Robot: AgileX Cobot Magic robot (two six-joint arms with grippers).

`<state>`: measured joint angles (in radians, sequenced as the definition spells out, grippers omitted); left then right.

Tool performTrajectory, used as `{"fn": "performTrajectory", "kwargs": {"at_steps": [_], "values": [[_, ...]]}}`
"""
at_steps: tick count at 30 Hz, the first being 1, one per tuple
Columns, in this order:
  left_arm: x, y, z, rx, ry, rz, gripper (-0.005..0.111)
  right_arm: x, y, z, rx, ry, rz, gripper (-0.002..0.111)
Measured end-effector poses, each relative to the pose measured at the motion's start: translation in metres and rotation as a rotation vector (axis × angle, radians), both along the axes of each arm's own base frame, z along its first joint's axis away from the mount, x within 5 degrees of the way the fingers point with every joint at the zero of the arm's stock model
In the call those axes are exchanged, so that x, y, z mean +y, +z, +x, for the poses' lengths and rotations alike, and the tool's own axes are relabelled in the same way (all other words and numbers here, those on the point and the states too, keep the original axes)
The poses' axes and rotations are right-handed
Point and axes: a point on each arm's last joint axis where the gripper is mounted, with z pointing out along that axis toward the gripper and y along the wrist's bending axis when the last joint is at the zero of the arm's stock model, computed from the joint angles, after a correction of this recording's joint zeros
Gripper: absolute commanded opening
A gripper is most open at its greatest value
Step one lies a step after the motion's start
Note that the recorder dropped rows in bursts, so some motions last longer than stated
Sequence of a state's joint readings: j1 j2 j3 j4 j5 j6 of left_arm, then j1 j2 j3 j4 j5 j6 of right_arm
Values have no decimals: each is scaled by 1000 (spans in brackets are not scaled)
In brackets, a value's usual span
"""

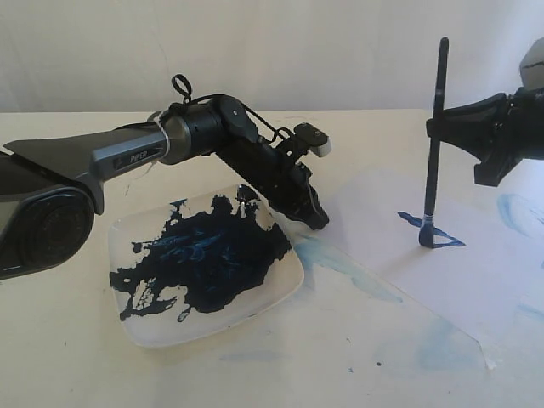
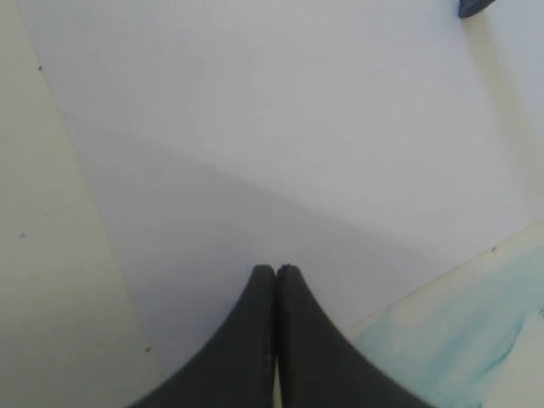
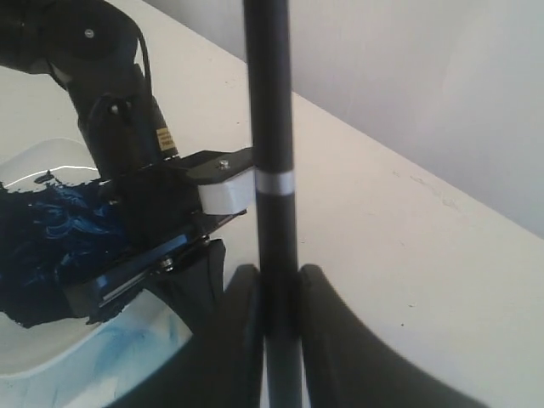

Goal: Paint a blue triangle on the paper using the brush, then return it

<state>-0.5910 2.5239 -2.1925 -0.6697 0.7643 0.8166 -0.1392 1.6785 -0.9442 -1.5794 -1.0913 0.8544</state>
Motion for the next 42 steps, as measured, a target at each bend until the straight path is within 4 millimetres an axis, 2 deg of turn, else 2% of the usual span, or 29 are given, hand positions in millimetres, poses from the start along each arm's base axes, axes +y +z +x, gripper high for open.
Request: {"fn": "performTrajectory", "kwargs": {"at_steps": [13, 25, 42], "values": [[0, 0, 0, 1, -1, 0, 0, 30, -2, -3, 2, 69, -24, 0], [0, 0, 0, 2, -2, 1, 0, 48, -2, -5, 1, 95, -26, 0], [0, 0, 0, 2, -2, 1, 0, 54, 0, -5, -9, 102, -5, 0]]}}
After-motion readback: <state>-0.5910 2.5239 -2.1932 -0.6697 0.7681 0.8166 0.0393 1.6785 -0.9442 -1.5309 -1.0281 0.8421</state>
